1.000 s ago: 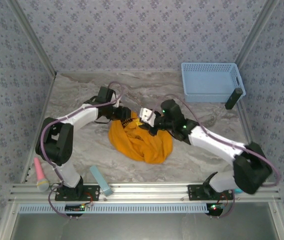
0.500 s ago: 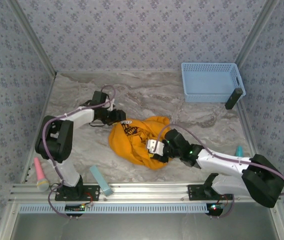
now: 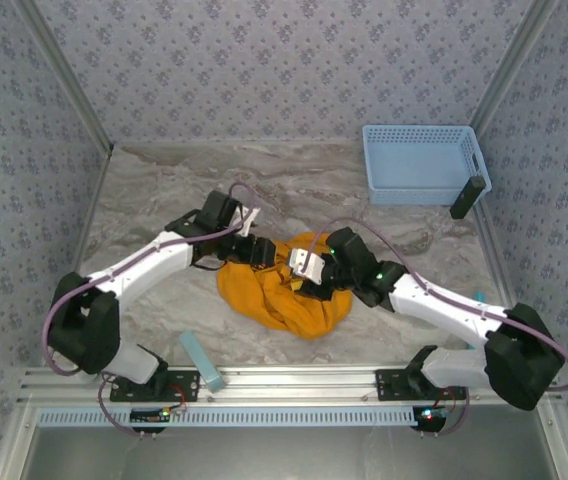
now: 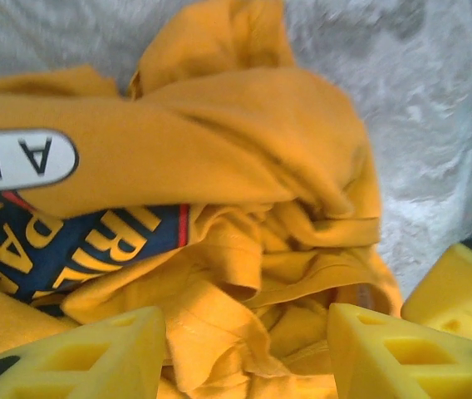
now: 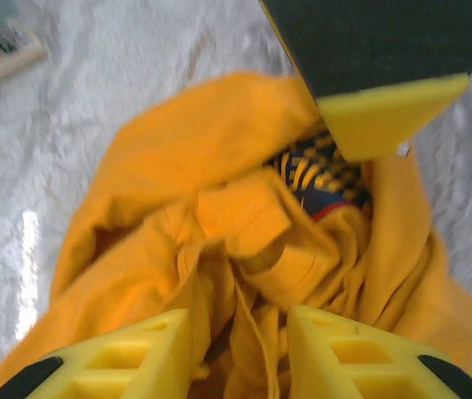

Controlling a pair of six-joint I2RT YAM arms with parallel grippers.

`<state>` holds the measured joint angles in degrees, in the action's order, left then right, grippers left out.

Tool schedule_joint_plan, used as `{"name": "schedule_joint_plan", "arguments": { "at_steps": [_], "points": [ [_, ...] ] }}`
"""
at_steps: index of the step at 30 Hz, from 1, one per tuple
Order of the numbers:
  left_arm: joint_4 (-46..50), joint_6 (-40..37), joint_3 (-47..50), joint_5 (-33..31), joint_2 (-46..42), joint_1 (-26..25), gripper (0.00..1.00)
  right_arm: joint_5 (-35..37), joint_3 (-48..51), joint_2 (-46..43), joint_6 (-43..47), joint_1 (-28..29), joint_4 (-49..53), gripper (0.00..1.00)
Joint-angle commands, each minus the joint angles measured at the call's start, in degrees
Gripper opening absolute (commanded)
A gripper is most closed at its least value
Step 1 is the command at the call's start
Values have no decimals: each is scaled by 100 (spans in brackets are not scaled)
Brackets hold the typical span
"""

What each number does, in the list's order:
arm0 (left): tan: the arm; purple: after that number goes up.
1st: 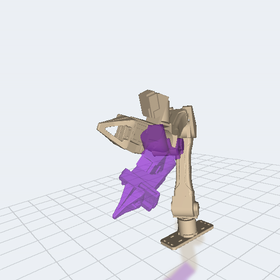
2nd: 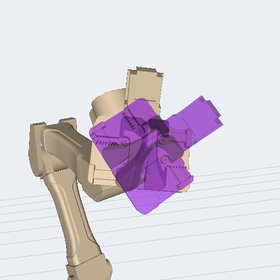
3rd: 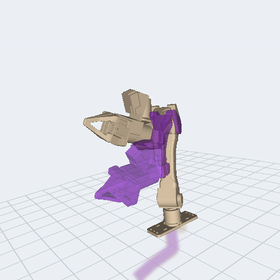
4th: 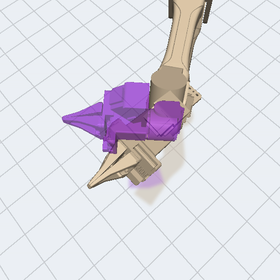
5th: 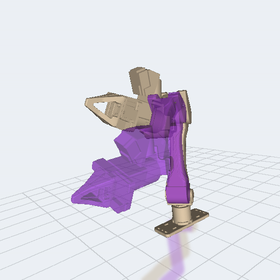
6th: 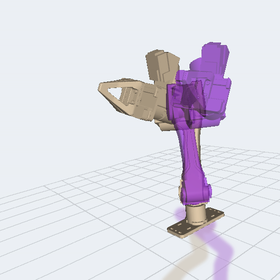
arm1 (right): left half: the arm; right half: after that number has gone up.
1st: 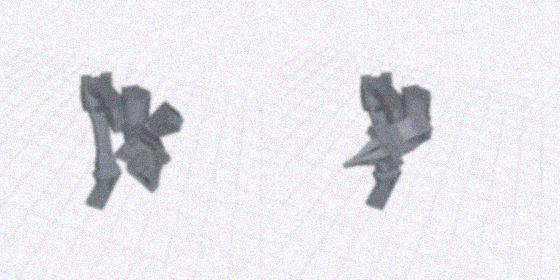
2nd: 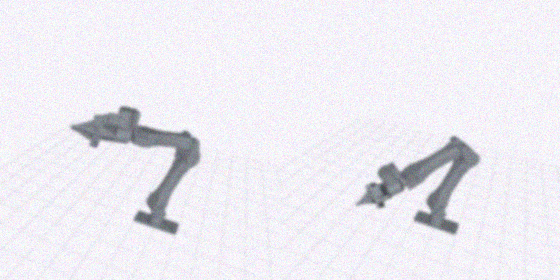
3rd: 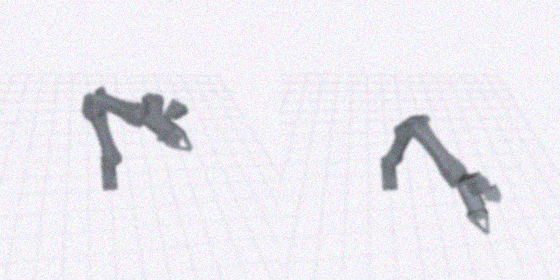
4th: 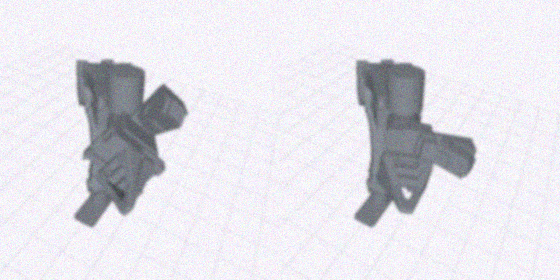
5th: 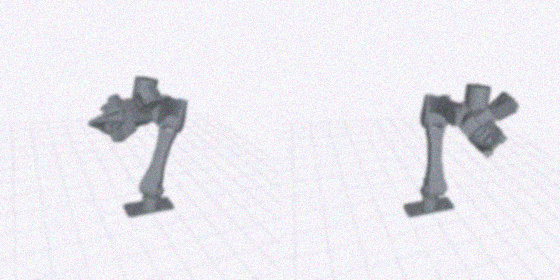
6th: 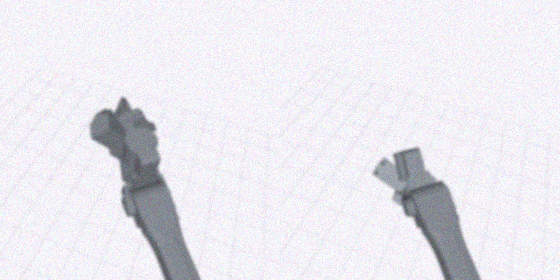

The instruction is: Fold the inside-out t-shirt

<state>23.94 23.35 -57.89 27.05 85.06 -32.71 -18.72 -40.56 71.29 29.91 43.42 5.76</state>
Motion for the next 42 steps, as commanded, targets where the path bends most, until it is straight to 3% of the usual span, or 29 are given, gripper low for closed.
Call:
{"name": "schedule_joint_plan", "arguments": {
  "at_steps": [1,10,15,17,19,20,24,29,33,38,42],
  "points": [
    [251,152,38,-379,320,-62,55,399,-89,210,-48,-171,397,39],
    [663,57,-630,-503,959,-183,59,-311,-422,499,-690,-440,720,44],
    [580,64,-642,-91,945,-210,61,-985,-613,891,-961,-412,1361,48],
    [674,38,-627,-93,972,-224,61,-1246,-744,1003,-997,-409,1647,42],
    [745,-14,-601,-2,1025,-218,61,-1277,-856,948,-922,-352,1791,8],
    [765,-56,-593,69,1007,-219,61,-1336,-839,821,-808,-305,1731,0],
    [958,-236,-826,175,732,-186,62,-976,-784,146,-766,-253,554,0],
    [1048,-12,-1494,112,637,379,62,-374,-2912,751,-586,-810,880,0],
    [859,302,-1831,85,229,745,61,-593,-3724,688,-469,-925,792,0],
    [438,367,-1428,122,-331,766,62,-702,-2853,-182,2,-509,412,0],
    [-62,404,-301,365,-729,705,62,-248,-1064,-899,-1231,-286,189,0]
  ]
}}
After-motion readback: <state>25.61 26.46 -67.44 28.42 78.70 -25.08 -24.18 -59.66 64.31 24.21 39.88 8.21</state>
